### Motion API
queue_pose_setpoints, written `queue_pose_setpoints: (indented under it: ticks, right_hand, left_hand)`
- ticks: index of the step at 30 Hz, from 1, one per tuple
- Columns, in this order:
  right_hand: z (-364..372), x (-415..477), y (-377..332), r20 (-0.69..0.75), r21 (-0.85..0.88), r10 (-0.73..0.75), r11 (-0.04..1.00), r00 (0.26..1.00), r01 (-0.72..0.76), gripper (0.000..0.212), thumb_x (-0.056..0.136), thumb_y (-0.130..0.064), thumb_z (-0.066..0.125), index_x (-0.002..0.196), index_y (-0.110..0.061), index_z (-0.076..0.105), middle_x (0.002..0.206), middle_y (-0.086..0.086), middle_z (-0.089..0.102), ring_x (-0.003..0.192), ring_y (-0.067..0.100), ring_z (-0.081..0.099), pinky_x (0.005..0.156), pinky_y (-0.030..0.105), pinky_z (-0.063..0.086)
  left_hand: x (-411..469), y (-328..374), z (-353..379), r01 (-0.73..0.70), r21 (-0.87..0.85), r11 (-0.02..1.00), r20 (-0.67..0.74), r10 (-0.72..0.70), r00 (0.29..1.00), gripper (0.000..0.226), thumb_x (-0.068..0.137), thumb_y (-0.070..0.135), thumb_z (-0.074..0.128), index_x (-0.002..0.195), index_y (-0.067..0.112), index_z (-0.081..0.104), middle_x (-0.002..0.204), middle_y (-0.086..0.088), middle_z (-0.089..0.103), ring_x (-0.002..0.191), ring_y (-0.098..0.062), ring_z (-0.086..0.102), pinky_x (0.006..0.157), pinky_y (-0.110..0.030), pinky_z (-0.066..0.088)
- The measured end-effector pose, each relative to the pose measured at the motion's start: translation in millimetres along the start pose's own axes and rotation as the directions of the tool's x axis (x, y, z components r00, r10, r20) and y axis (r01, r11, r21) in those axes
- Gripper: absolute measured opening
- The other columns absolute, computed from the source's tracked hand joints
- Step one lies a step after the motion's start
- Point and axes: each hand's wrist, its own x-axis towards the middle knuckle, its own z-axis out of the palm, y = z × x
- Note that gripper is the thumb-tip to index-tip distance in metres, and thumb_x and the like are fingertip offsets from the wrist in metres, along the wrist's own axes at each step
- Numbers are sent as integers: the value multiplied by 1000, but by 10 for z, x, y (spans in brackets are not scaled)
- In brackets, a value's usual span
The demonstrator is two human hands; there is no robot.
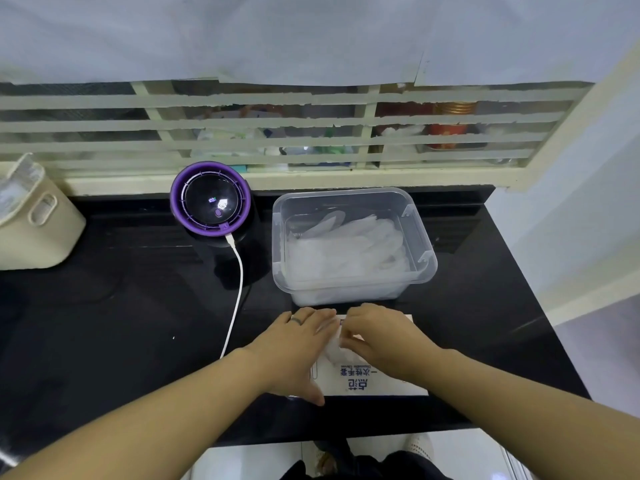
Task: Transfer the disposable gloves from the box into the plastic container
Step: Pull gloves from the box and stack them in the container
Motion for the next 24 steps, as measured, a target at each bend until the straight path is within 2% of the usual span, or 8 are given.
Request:
queue_pose_setpoints:
  ticks: [5,10,13,15,18,20,22,24]
  right_hand:
    - [-362,8,-160,-30,93,-17,995,999,19,23,95,-32,52,97,-14,66,94,-5,60,86,12,54,79,26,44]
    - [-1134,52,-189,-348,250,42,967,937,49,11,89,-24,59,90,-16,66,77,-15,56,74,-2,55,76,9,46]
    - [-1478,60,-110,-398,217,46,975,916,46,16,89,-26,58,99,-19,69,80,-18,57,76,-7,56,77,0,42]
    - [-1549,47,-41,-375,211,54,977,925,29,18,89,-29,57,101,-23,69,82,-24,57,77,-11,55,75,-2,41]
    - [-1529,31,4,-330,206,56,978,942,14,18,89,-28,58,102,-27,69,89,-22,59,85,-8,56,76,2,44]
    - [-1496,37,-11,-318,220,39,975,947,34,16,88,-27,59,101,-32,68,92,-23,59,90,-6,56,80,4,44]
    - [-1459,68,-43,-305,221,26,974,952,45,17,88,-28,59,102,-33,67,92,-25,58,91,-6,56,82,8,45]
    - [-1412,118,-71,-302,189,16,981,953,44,19,88,-27,60,105,-29,68,92,-26,54,90,-7,54,85,9,42]
  left_hand:
    - [-26,-14,-40,39,39,998,-5,-38,999,115,70,64,70,153,18,5,159,1,2,146,-22,5,119,-42,14]
    - [-22,-39,-64,37,31,999,39,-38,999,106,69,69,67,150,16,24,158,-4,15,144,-23,10,119,-43,13]
    - [-107,-61,-244,48,-254,966,55,-35,998,111,69,65,71,153,24,11,159,10,6,145,-11,10,120,-35,11]
    - [-185,-98,-486,82,-625,776,85,-37,996,109,66,66,73,152,30,17,154,21,20,139,2,24,118,-28,20]
    - [-290,-148,-820,-20,-955,296,-9,40,999,99,56,63,78,141,34,36,137,19,52,124,1,50,110,-30,39]
    - [-290,-154,-963,-110,-994,13,-111,-39,993,107,42,64,86,134,26,46,130,9,60,121,-10,57,103,-33,45]
    - [-238,-112,-1081,-174,-981,-91,-160,-144,977,106,37,65,87,126,18,54,127,3,63,118,-14,59,100,-34,47]
    - [-166,-47,-1176,-229,-956,-182,-186,-225,956,77,55,57,84,115,15,61,115,0,70,110,-16,64,97,-34,50]
